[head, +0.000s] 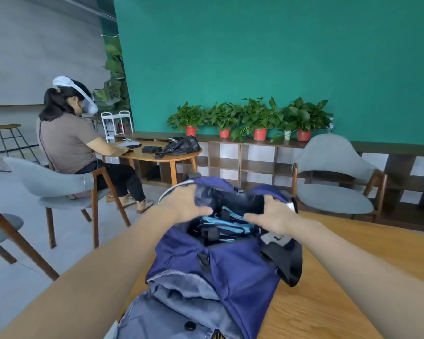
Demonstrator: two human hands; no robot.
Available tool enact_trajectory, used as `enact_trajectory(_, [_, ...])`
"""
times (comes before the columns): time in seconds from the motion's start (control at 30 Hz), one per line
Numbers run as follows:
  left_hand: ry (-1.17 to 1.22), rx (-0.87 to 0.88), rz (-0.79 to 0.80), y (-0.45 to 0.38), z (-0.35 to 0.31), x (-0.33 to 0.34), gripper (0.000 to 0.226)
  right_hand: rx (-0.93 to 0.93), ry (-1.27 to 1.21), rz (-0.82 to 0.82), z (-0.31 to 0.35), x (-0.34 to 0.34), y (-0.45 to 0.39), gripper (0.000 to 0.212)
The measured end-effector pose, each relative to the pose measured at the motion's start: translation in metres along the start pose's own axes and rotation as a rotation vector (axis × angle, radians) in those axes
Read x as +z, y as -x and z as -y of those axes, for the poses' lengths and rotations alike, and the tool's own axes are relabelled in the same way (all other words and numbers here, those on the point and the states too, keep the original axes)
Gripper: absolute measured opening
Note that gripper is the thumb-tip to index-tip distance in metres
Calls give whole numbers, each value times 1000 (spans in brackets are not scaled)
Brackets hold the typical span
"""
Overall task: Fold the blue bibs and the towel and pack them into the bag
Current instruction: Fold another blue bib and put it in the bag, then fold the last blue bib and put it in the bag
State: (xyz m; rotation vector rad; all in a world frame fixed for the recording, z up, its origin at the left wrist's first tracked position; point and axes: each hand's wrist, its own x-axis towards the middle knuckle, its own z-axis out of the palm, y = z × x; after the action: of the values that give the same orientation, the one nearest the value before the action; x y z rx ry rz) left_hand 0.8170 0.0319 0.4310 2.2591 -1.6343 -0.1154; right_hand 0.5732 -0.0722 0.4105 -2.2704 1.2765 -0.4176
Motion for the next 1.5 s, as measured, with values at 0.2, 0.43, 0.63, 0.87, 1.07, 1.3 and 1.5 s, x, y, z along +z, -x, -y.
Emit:
enact_trajectory(0.2, [-92,-38,41,21,-21,44,90,-100,-45,84,-31,8,41,79])
enact_trajectory(0.43, [-154,47,22,40,-91,29,80,-151,-149,8,-64,-27,97,61])
enact_trajectory(0.63, [-80,226,-12,66,-202,72,65,-59,-76,-67,-139,-73,168,58])
enact_trajectory(0.87, [-48,529,107,128,-367,170,61,188,-27,-164,-263,-111,276,53])
enact_trajectory(1.07, [19,708,252,194,-485,241,56,449,37,-219,-353,-137,387,47])
enact_trajectory(1.3, [127,890,352,282,-572,314,43,682,16,-264,-437,-139,491,38])
enact_trajectory(1.5, [111,902,495,317,-583,393,43,780,-46,-196,-497,-102,529,37])
